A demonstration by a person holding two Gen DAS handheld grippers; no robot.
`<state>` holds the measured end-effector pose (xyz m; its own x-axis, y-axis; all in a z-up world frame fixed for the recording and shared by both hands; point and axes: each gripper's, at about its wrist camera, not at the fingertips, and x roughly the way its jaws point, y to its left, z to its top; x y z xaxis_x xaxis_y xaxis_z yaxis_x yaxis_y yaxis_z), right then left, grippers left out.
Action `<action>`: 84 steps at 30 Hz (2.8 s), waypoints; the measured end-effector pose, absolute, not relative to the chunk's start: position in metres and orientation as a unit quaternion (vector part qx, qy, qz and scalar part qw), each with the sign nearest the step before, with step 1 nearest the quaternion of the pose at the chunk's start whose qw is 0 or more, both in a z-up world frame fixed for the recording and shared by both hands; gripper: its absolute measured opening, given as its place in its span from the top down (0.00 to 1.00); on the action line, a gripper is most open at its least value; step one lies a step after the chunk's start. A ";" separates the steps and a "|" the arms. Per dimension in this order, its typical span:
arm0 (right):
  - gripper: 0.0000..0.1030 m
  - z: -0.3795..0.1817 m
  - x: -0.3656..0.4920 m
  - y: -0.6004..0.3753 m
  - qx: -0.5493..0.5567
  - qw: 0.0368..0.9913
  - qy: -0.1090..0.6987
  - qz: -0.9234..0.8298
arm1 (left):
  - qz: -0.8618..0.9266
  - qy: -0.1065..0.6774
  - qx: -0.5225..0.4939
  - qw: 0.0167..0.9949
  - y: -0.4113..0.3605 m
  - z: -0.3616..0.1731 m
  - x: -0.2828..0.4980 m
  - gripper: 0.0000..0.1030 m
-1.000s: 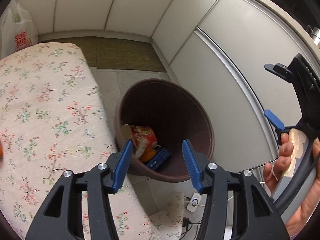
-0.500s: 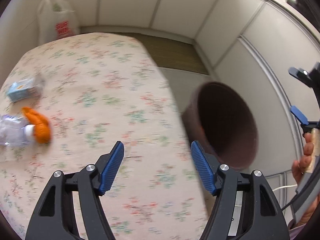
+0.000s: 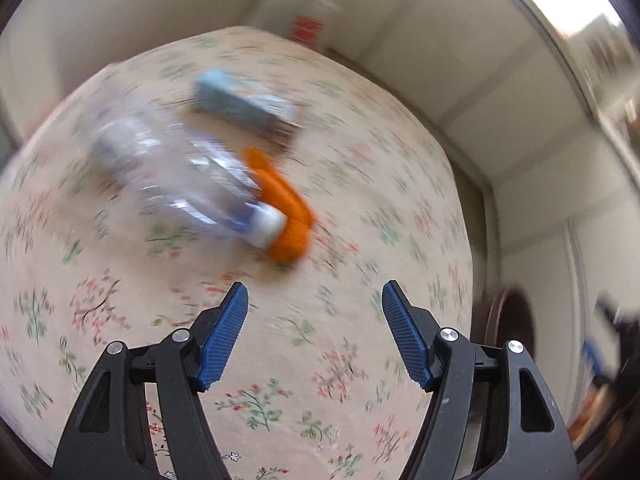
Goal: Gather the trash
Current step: 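Reach the left tool to the clear plastic bottle and grasp it, then lift the plastic bottle up off the table with the left tool, then grasp the remaining orange peel with the right tool while the left holds the bottle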
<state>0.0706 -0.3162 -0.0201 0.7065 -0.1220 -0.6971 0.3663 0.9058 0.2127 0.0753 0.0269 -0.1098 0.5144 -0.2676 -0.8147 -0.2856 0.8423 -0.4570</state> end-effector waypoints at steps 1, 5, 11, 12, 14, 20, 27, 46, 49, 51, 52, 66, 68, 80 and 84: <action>0.07 -0.020 0.072 -0.311 0.166 0.909 0.359 -0.131 | 0.031 0.483 -0.321 0.814 0.047 -0.114 0.074 0.31; 0.07 -0.024 0.077 -0.297 0.150 0.910 0.367 -0.119 | 0.080 0.468 -0.420 0.773 0.092 -0.130 0.079 0.28; 0.07 -0.031 0.087 -0.274 0.123 0.911 0.379 -0.105 | 0.110 0.467 -0.470 0.741 0.122 -0.152 0.099 0.28; 0.07 -0.032 0.089 -0.271 0.119 0.911 0.381 -0.103 | 0.112 0.471 -0.474 0.735 0.122 -0.157 0.103 0.28; 0.07 -0.034 0.091 -0.265 0.113 0.911 0.385 -0.097 | 0.109 0.477 -0.494 0.718 0.123 -0.168 0.110 0.28; 0.07 -0.040 0.098 -0.245 0.085 0.911 0.394 -0.084 | 0.107 0.472 -0.504 0.715 0.122 -0.175 0.125 0.28; 0.07 -0.051 0.106 -0.219 0.047 0.909 0.409 -0.058 | 0.082 0.474 -0.524 0.703 0.131 -0.181 0.134 0.39; 0.07 -0.101 0.134 -0.098 -0.031 0.898 0.421 0.122 | -0.049 0.358 -0.365 0.858 0.111 -0.044 0.070 0.41; 0.07 -0.116 0.144 -0.080 0.001 0.887 0.427 0.175 | -0.041 0.319 -0.314 0.894 0.104 -0.019 0.060 0.41; 0.07 -0.122 0.148 -0.068 0.010 0.878 0.435 0.200 | -0.042 0.306 -0.296 0.904 0.103 -0.011 0.053 0.41; 0.07 -0.124 0.150 -0.062 0.010 0.875 0.437 0.210 | -0.042 0.303 -0.293 0.906 0.103 -0.010 0.053 0.41; 0.39 -0.171 0.154 -0.018 -0.049 0.844 0.480 0.232 | -0.029 0.340 -0.333 0.879 0.113 -0.035 0.048 0.40; 0.52 -0.171 0.151 -0.016 -0.068 0.849 0.472 0.230 | -0.029 0.342 -0.335 0.877 0.105 -0.031 0.046 0.40; 0.73 -0.160 0.145 -0.024 -0.067 0.858 0.464 0.209 | -0.030 0.357 -0.337 0.870 0.122 -0.026 0.040 0.40; 0.73 -0.147 0.139 -0.025 -0.072 0.866 0.447 0.211 | -0.035 0.360 -0.332 0.871 0.117 -0.019 0.040 0.40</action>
<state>0.1392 -0.0246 -0.1471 0.5114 0.3019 -0.8046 -0.4297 0.9006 0.0648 0.0404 0.1175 -0.0193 0.7388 -0.3001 -0.6034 -0.1775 0.7771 -0.6039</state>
